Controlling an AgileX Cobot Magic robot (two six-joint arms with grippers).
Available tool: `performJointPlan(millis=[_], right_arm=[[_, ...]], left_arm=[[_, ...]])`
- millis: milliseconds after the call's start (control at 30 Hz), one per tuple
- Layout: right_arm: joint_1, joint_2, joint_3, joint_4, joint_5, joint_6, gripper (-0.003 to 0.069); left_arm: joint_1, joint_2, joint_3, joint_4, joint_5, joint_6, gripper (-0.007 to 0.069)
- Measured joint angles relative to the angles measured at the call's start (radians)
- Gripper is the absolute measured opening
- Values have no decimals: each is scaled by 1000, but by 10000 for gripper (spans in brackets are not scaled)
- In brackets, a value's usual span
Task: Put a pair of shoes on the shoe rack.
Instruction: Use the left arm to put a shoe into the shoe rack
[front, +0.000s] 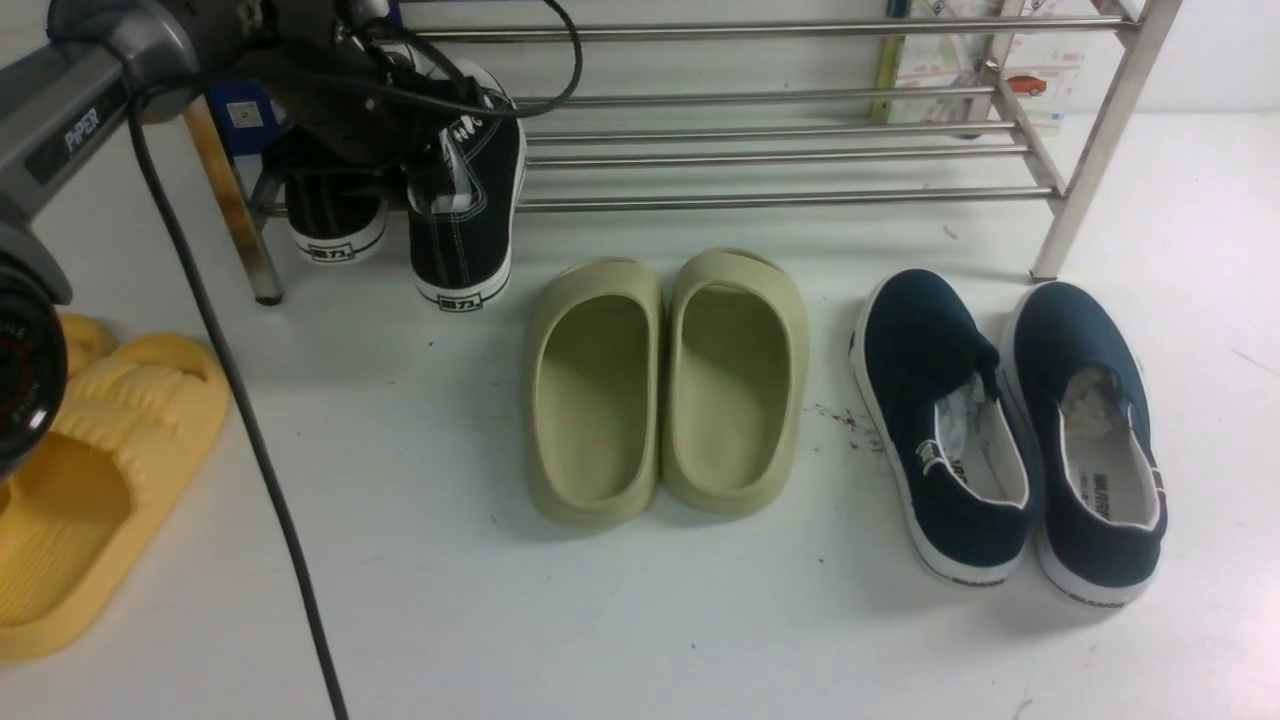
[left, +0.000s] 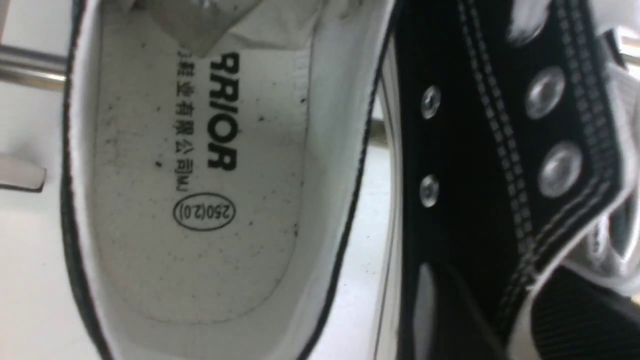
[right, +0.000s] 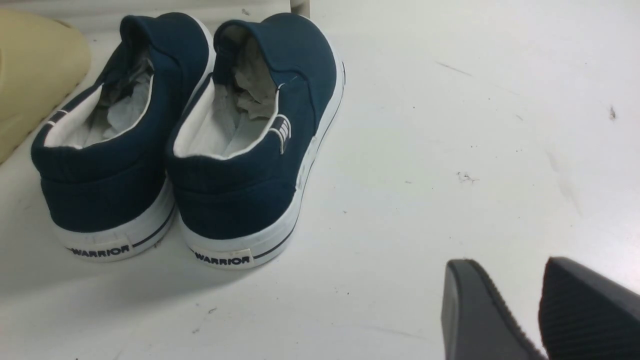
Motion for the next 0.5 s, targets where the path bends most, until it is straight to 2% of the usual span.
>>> performJointPlan(millis=[67, 133, 400, 500], right_arm=[[0, 0, 0, 0, 0, 0, 239], [0, 0, 0, 0, 0, 0, 239], [0, 0, 0, 0, 0, 0, 239], [0, 0, 0, 0, 0, 0, 239]], left_arm=[[0, 0, -24, -1, 14, 0, 341], [0, 0, -56, -2, 44, 0, 358], [0, -42, -100, 11, 154, 0, 358], [0, -67, -103, 35, 196, 4, 334]])
